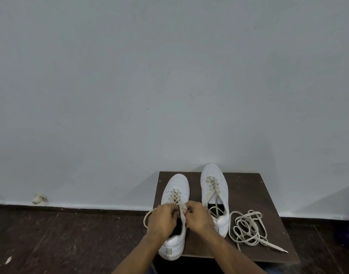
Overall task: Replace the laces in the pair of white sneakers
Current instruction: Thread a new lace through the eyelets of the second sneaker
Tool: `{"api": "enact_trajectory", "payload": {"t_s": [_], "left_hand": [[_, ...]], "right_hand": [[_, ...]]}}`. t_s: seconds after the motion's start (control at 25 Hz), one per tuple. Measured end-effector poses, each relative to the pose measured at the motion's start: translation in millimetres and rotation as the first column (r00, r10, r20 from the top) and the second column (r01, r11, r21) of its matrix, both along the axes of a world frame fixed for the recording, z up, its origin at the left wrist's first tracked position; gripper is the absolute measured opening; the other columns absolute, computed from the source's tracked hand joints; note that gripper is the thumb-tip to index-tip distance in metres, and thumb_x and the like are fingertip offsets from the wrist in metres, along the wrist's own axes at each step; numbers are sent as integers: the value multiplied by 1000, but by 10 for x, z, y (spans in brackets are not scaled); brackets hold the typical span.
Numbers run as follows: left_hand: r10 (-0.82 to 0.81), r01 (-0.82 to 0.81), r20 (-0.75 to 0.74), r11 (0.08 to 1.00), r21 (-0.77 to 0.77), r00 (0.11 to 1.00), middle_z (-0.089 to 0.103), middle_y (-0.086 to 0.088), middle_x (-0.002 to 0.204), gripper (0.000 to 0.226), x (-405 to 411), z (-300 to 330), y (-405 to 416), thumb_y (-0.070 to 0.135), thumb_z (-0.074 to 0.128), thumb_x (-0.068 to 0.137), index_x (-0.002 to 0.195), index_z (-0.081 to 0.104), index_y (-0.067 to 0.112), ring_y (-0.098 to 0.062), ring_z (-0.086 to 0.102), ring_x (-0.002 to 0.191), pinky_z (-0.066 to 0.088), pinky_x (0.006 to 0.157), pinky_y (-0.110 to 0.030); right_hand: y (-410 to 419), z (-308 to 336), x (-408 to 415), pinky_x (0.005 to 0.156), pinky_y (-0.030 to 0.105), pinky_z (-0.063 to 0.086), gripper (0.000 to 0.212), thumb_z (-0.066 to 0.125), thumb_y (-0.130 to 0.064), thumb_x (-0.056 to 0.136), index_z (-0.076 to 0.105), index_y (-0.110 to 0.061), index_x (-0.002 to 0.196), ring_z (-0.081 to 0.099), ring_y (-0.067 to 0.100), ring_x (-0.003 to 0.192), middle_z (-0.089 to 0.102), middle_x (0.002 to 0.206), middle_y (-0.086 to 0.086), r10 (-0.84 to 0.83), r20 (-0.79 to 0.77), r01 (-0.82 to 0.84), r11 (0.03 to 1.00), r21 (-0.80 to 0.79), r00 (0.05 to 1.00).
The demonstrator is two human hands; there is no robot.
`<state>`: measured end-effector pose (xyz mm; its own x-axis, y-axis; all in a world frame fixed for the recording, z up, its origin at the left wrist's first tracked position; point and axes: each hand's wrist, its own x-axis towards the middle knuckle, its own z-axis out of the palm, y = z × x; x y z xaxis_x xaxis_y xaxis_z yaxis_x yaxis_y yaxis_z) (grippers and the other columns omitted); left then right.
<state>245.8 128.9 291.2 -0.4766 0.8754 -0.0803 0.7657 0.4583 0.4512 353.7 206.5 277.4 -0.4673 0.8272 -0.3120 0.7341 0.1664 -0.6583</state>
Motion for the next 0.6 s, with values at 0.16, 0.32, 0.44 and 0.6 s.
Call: {"api": "enact_trajectory", "payload": {"t_s": [0.16, 0.32, 0.44, 0.6], "left_hand": [[-161, 138, -251, 985, -107, 955, 66, 2, 110, 28, 0, 54, -50, 19, 42, 93, 111, 61, 28, -26, 64, 97, 49, 75, -36], [-84, 86, -59, 996, 32, 995, 68, 7, 118, 38, -123, 22, -136, 18, 47, 95, 128, 58, 34, -20, 64, 104, 52, 86, -33], [2, -5, 66, 999, 48, 998, 72, 8, 94, 19, -142, 50, -108, 27, 55, 95, 102, 72, 29, -13, 65, 86, 55, 81, -35], [101, -105, 97, 994, 37, 990, 70, 11, 82, 18, -55, 76, -32, 39, 59, 91, 87, 74, 30, -11, 65, 77, 54, 70, -30]], "right_hand": [[-25, 24, 12, 75, 34, 50, 11, 49, -31, 93, 52, -32, 82, 65, 22, 87, 68, 87, -2, 19, 0, -19, 999, 37, 1000], [-31, 29, 6, 74, 34, 46, 13, 48, -27, 94, 60, -30, 98, 64, 23, 94, 69, 96, -2, 33, 14, -34, 996, 82, 999], [-41, 35, 7, 77, 33, 47, 16, 49, -29, 94, 61, -28, 105, 64, 24, 99, 69, 101, -1, 34, 23, -36, 995, 89, 999], [-53, 60, 11, 79, 34, 46, 20, 48, -30, 95, 61, -27, 111, 62, 25, 104, 68, 107, -1, 18, 14, -19, 996, 91, 1000]]}}
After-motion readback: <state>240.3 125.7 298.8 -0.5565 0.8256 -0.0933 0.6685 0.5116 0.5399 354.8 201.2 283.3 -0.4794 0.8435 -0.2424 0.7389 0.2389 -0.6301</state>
